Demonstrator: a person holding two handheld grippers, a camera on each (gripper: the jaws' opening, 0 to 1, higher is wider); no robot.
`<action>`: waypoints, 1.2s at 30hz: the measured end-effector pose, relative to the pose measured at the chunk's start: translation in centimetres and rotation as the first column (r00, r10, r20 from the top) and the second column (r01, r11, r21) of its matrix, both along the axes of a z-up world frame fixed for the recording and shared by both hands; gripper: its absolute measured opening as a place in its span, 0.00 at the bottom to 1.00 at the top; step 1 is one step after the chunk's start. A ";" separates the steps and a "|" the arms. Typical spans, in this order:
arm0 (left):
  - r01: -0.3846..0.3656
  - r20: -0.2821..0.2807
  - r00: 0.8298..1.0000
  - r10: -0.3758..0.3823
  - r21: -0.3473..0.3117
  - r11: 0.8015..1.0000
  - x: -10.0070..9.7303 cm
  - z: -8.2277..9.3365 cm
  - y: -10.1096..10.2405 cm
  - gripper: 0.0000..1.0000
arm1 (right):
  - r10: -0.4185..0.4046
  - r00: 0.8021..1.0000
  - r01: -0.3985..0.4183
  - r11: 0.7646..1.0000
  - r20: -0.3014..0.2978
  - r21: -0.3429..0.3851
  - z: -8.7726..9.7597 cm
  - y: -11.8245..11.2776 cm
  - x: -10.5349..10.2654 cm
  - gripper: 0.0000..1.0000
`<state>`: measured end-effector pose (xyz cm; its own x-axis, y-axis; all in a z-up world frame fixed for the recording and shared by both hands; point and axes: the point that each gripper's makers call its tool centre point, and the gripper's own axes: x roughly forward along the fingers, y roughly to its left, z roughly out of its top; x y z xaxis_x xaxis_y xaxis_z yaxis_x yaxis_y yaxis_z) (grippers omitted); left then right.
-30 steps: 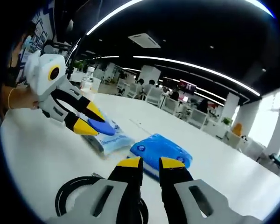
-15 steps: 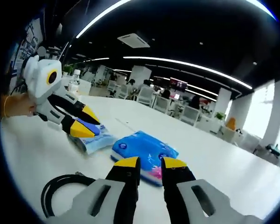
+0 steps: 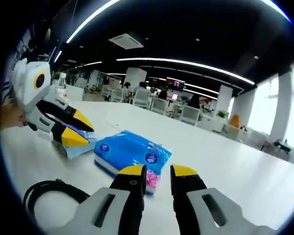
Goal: Arrange the tabletop items into an orderly group along one side of the table until the central work area is clear of visible clutter.
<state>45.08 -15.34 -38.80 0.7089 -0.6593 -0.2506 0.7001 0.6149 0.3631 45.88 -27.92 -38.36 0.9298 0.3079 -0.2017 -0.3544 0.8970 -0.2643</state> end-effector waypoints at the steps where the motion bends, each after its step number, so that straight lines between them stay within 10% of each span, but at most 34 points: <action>1: -0.005 -0.002 1.000 0.005 0.002 1.000 0.1 -0.2 0.1 0.15 | -0.004 1.000 0.004 1.000 -0.005 0.004 -0.2 0.0 0.1 0.18; 28: -0.026 -0.069 0.997 0.025 -0.024 0.999 1.8 -1.8 -0.6 0.16 | -0.022 0.997 0.031 0.991 -0.072 0.130 -2.7 0.4 2.3 0.11; 36: -0.002 -0.084 0.996 -0.002 -0.048 0.999 2.4 -2.1 -0.8 0.03 | -0.013 0.998 0.022 0.991 -0.067 0.130 -2.5 0.6 2.1 0.01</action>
